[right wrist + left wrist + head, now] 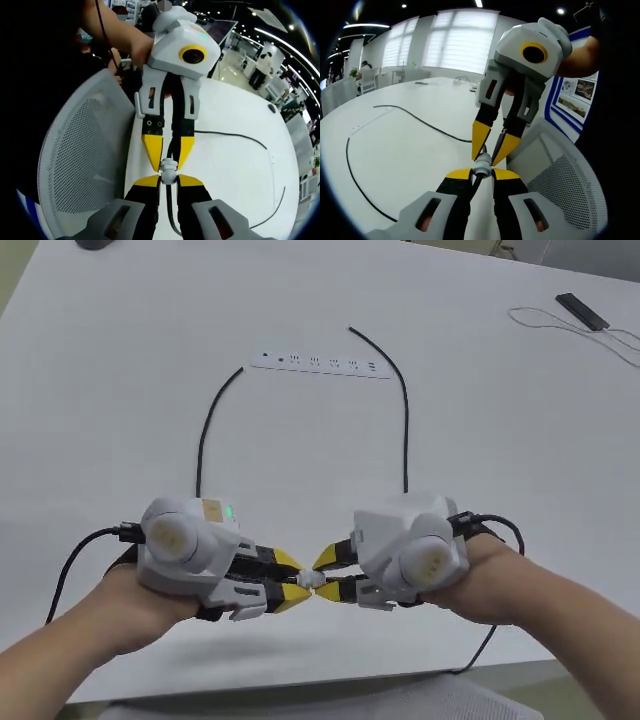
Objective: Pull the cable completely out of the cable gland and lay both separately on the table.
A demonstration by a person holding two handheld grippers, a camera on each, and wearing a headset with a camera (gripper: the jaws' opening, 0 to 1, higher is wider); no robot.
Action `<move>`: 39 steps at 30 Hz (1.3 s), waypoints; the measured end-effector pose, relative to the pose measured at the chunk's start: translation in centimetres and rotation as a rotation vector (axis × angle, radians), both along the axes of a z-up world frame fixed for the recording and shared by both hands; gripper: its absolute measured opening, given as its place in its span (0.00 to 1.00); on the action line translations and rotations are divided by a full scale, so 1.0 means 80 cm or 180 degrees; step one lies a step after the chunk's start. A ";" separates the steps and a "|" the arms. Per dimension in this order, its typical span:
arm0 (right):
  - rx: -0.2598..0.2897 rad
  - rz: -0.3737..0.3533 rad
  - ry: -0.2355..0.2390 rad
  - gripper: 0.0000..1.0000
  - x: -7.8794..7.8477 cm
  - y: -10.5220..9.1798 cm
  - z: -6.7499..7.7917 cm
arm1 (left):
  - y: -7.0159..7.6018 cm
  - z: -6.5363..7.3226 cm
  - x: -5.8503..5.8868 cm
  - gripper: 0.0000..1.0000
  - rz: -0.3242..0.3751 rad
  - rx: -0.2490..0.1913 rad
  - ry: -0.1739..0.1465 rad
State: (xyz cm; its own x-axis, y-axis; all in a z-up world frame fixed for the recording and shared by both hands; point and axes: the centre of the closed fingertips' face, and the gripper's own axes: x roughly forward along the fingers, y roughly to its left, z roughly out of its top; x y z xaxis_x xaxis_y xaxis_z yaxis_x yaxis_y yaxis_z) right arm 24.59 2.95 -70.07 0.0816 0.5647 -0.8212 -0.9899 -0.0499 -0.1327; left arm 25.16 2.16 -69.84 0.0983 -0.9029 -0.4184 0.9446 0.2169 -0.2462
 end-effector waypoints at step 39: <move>0.1154 -0.1012 0.1494 0.12 0.018 -0.006 0.034 | 0.008 0.026 0.006 0.15 -0.0075 -0.0070 -0.0327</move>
